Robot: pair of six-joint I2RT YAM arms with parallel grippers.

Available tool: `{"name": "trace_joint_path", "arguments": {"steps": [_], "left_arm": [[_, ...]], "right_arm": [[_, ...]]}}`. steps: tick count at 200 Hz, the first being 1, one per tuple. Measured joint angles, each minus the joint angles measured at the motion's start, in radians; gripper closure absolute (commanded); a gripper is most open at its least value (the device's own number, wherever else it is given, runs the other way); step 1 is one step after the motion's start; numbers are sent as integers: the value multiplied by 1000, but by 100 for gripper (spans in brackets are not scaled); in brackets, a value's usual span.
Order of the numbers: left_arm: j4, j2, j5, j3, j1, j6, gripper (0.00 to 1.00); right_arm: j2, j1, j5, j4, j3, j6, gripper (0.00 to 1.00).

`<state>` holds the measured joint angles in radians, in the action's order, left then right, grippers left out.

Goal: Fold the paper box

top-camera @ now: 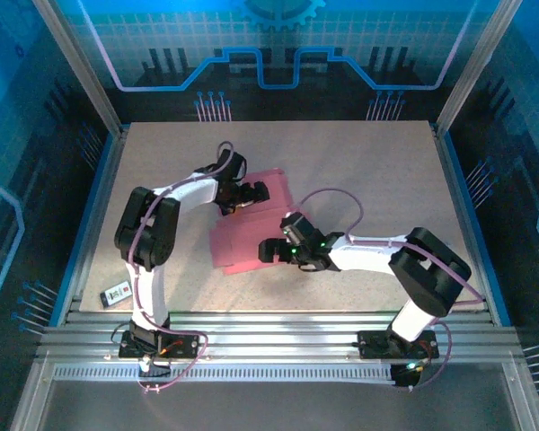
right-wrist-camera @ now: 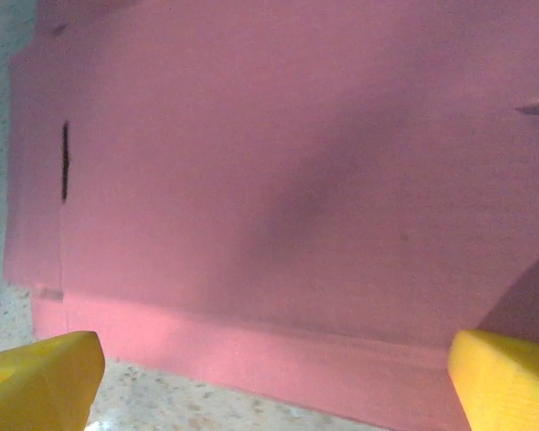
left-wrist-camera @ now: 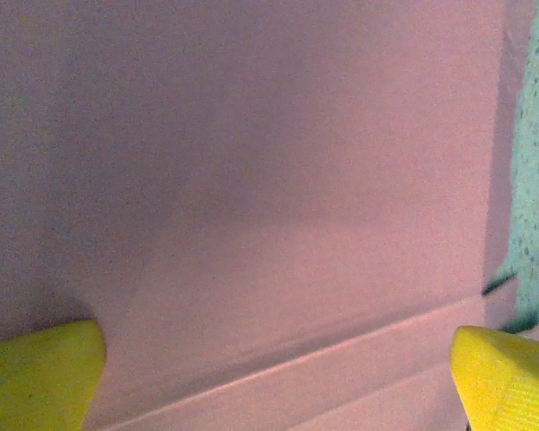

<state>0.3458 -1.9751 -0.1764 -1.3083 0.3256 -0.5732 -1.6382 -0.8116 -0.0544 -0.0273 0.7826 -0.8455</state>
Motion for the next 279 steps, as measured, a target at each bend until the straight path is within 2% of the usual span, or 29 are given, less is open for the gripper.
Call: {"name": "trace_joint_path", "arguments": {"steps": [72, 96, 119, 160, 181, 229, 279], "left_arm": [[-194, 187, -126, 300, 19, -196, 1], [-207, 219, -147, 337, 43, -214, 1], [-151, 259, -138, 344, 46, -193, 1], [-43, 315, -114, 285, 3, -102, 1], [-9, 308, -98, 214, -13, -43, 1], [40, 154, -75, 27, -40, 66, 1], [76, 23, -37, -14, -42, 112, 1]], "right_arm": [[30, 185, -13, 26, -23, 65, 0], [31, 229, -13, 45, -12, 103, 0], [61, 238, 18, 40, -23, 159, 0], [253, 122, 43, 24, -110, 238, 0], [298, 73, 64, 13, -132, 240, 0], [275, -54, 79, -4, -144, 190, 0], [173, -109, 77, -11, -139, 121, 0]]}}
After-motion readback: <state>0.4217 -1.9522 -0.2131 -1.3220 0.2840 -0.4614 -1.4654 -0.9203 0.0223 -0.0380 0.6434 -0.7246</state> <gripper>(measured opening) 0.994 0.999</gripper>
